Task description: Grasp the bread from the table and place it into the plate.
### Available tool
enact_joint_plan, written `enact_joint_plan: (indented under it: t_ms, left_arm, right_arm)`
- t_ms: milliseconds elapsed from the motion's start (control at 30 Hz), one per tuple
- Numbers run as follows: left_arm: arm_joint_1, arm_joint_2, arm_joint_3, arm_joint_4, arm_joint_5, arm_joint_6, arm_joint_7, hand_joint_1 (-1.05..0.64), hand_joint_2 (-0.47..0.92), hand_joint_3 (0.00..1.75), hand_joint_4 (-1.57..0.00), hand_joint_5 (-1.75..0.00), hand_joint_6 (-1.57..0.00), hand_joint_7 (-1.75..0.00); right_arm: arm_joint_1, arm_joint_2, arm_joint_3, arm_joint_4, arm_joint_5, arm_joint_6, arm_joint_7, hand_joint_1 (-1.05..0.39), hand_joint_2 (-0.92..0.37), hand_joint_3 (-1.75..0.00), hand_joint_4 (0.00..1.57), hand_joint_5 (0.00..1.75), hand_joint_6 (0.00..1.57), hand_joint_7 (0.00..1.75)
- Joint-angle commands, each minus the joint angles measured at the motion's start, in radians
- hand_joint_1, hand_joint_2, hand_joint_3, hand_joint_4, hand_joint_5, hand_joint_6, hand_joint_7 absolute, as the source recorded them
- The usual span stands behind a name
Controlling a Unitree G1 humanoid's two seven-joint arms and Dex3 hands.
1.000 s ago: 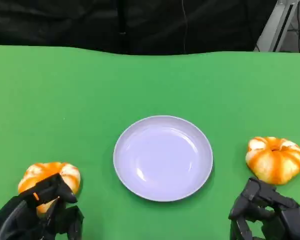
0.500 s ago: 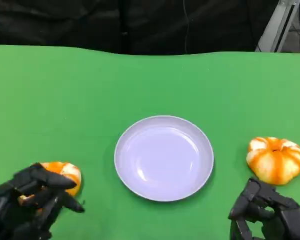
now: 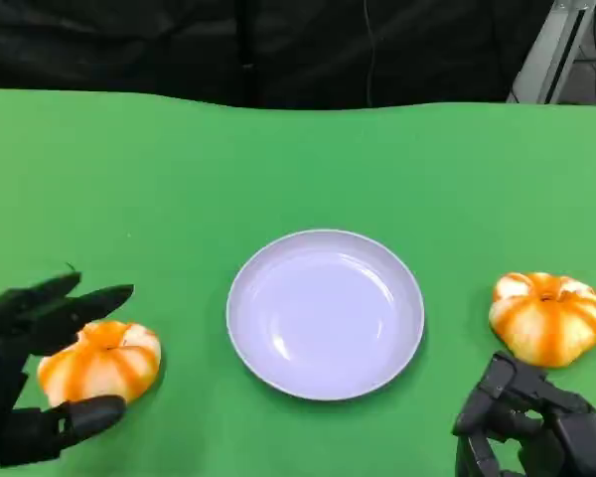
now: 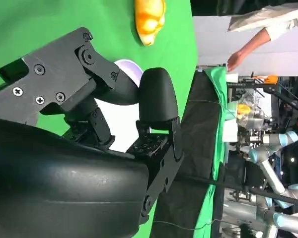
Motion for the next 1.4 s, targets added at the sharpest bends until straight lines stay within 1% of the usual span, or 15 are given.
enact_joint_plan:
  t_ms: [33,67,100,167,267,333,400,500,600,633,700,967,1067,1400]
  left_arm:
    - [-0.057,0.150,-0.068,0.010,0.289,0.118,0.110,-0.99,0.92,0.27,-0.08,0.00,-0.21,0.00]
    - [-0.063,0.164,-0.092,0.021,0.308,0.143,0.116,-1.01,0.92,0.21,-0.09,-0.01,-0.21,-0.01]
    - [-0.075,0.175,-0.127,0.043,0.326,0.176,0.110,-1.01,0.92,0.19,-0.09,-0.01,-0.21,-0.01]
    - [-0.087,0.192,-0.180,0.066,0.334,0.227,0.101,-1.03,0.92,0.18,-0.10,-0.01,-0.21,-0.01]
    - [-0.088,0.219,-0.224,0.068,0.319,0.269,0.116,-1.04,0.92,0.19,-0.10,-0.01,-0.21,0.00]
    - [-0.117,0.239,-0.279,0.139,0.340,0.294,0.120,-1.04,0.92,0.25,-0.09,-0.01,-0.15,0.00]
    - [-0.131,0.257,-0.316,0.174,0.342,0.312,0.131,-1.05,0.92,0.30,-0.09,0.00,-0.12,0.00]
    - [-0.160,0.270,-0.368,0.243,0.321,0.327,0.144,-1.05,0.92,0.30,-0.11,-0.01,-0.14,-0.01]
    - [-0.168,0.286,-0.396,0.259,0.305,0.338,0.160,-1.05,0.92,0.29,-0.11,-0.02,-0.14,-0.01]
    - [-0.181,0.290,-0.415,0.287,0.306,0.341,0.164,-1.05,0.92,0.29,-0.12,-0.02,-0.14,-0.01]
    - [-0.202,0.296,-0.444,0.333,0.304,0.345,0.176,-1.05,0.92,0.35,-0.11,-0.01,-0.14,-0.01]
    - [-0.250,0.315,-0.509,0.399,0.261,0.388,0.171,-1.05,0.92,0.38,-0.12,-0.01,-0.15,-0.01]
    - [-0.269,0.320,-0.534,0.417,0.257,0.407,0.174,-1.05,0.92,0.43,-0.15,-0.02,-0.19,-0.02]
    - [-0.276,0.338,-0.566,0.418,0.234,0.425,0.188,-1.05,0.92,0.45,-0.16,-0.02,-0.20,-0.02]
  right_arm:
    - [0.001,-0.006,-0.004,-0.008,0.002,0.005,-0.008,-0.15,-0.59,-1.15,0.82,1.75,0.75,1.54]
    - [0.002,-0.006,-0.003,-0.009,0.002,0.004,-0.007,-0.15,-0.59,-1.15,0.82,1.75,0.75,1.54]
    - [0.004,-0.004,-0.002,-0.012,0.001,0.004,-0.010,-0.16,-0.59,-1.15,0.82,1.75,0.75,1.54]
    - [0.007,-0.003,-0.001,-0.016,0.001,0.005,-0.012,-0.16,-0.59,-1.14,0.81,1.75,0.75,1.54]
    - [0.008,-0.004,0.000,-0.018,0.001,0.006,-0.014,-0.16,-0.59,-1.13,0.81,1.75,0.75,1.54]
    - [0.009,-0.003,0.004,-0.023,0.002,0.008,-0.014,-0.16,-0.60,-1.13,0.81,1.75,0.75,1.55]
    - [0.010,-0.003,0.006,-0.025,0.003,0.009,-0.014,-0.16,-0.60,-1.13,0.81,1.75,0.74,1.55]
    - [0.005,-0.005,0.002,-0.018,0.007,0.007,-0.014,-0.15,-0.60,-1.13,0.80,1.75,0.74,1.55]
    - [0.005,-0.005,0.002,-0.018,0.007,0.007,-0.014,-0.15,-0.60,-1.14,0.81,1.75,0.75,1.55]
    - [0.005,-0.005,0.002,-0.019,0.005,0.009,-0.015,-0.15,-0.60,-1.14,0.81,1.75,0.75,1.55]
    - [0.006,-0.004,0.003,-0.021,0.001,0.010,-0.018,-0.16,-0.60,-1.14,0.81,1.75,0.75,1.55]
    - [0.006,-0.002,0.008,-0.022,0.004,0.012,-0.019,-0.16,-0.60,-1.13,0.81,1.75,0.75,1.55]
    - [0.009,0.000,0.011,-0.029,0.003,0.022,-0.023,-0.16,-0.60,-1.13,0.81,1.75,0.74,1.55]
    - [0.009,-0.001,0.011,-0.032,0.003,0.025,-0.024,-0.16,-0.61,-1.11,0.81,1.75,0.75,1.55]
